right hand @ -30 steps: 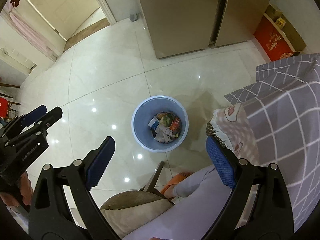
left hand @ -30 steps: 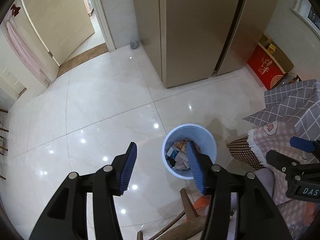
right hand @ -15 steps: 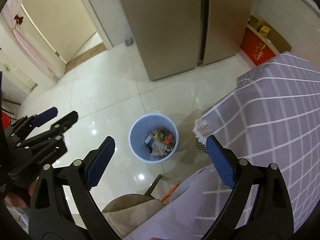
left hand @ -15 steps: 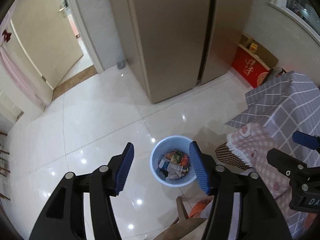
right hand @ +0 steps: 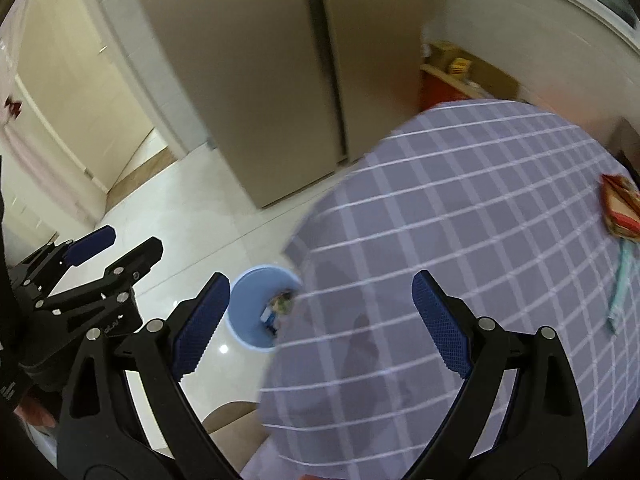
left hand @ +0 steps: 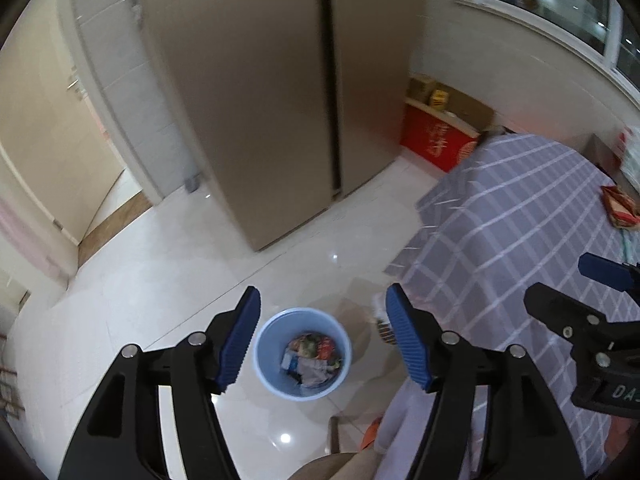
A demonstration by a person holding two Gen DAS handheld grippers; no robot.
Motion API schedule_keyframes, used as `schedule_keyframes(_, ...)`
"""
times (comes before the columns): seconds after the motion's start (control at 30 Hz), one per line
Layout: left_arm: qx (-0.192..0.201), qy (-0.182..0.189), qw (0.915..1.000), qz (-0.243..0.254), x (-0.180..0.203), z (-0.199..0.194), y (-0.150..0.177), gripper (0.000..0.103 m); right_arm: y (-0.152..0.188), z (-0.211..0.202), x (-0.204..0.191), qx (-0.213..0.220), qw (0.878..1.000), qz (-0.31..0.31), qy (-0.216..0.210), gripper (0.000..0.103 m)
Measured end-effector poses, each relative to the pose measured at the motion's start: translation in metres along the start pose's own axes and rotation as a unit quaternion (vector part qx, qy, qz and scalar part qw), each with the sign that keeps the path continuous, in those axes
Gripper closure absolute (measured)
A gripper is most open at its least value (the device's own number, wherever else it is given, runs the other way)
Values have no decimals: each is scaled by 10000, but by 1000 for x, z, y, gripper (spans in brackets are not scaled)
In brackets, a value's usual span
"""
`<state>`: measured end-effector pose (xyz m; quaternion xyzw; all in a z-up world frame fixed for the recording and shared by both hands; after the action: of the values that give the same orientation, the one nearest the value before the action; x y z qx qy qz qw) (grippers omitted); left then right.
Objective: Collect trash
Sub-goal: 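Move both open tools back toward the table trash, then grasp the teal toothpaste tube with the right tool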
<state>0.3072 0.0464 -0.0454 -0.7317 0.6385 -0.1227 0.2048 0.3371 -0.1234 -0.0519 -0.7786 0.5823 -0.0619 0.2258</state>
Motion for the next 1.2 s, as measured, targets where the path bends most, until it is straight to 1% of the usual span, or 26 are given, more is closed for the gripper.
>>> schedule_keyframes(0.1,20,111,9995,280,29,-1,-6,34,4,-7,29,73,9995,301,112,12)
schedule_keyframes(0.2,-1,191,9982,570,64,3,-12,34,11,-14,61,112,9977,657,149,12)
schedule_keyframes(0.27,-10,266,9972,697,83,4,-14,34,17,-19,81,136,9955,885,312,12)
schedule_keyframes(0.33,-14,361,9957,853,103,5,-16,34,21,-23,99,162,9928,1087,476,12)
schedule_keyframes(0.4,-38,441,9937,1029,125,8,-18,34,25,-26,117,181,9900,1289,547,12)
schedule_keyframes(0.63,-160,685,9871,1437,181,17,-21,34,43,-38,180,243,9751,1955,1020,12)
schedule_keyframes(0.77,-197,793,9837,1600,201,20,-21,34,47,-39,208,239,9658,2210,1338,12)
schedule_keyframes(0.93,-282,925,9812,1670,218,26,-19,34,51,-31,237,135,9598,2374,1492,12)
schedule_keyframes(1.03,-292,949,9817,1623,222,27,-21,34,49,-24,248,69,9579,2368,1624,12)
schedule_keyframes(1.13,-293,984,9822,1571,225,28,-24,34,48,-16,262,-9,9582,2347,1638,13)
schedule_keyframes(1.2,-288,992,9823,1563,227,29,-27,34,46,-10,268,-95,9612,2268,1569,20)
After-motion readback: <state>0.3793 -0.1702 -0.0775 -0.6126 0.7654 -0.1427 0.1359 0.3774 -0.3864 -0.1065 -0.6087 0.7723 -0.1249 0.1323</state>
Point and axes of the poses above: each gripper's, at about its wrist camera, not at the fingertips, and z roughly the way its jaws point, x to its right, y to its underside, the point moved 2 cm from there along z, roughly the way its jaws point, and after that the axes turned 8 degrees about -x, right-handed, at the moved point
